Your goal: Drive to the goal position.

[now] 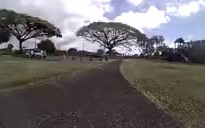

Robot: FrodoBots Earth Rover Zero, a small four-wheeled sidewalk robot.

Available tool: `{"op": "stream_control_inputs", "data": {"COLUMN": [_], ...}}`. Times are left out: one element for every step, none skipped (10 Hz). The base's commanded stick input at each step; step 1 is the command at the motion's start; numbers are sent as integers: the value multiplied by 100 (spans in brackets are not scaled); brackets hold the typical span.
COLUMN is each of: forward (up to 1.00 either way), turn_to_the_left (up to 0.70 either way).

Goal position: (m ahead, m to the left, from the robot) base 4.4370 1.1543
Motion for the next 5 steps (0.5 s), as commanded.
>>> {"op": "stream_control_inputs", "data": {"forward": [70,70,70,70,70], "turn_to_the_left": [18,36,36,22,9]}}
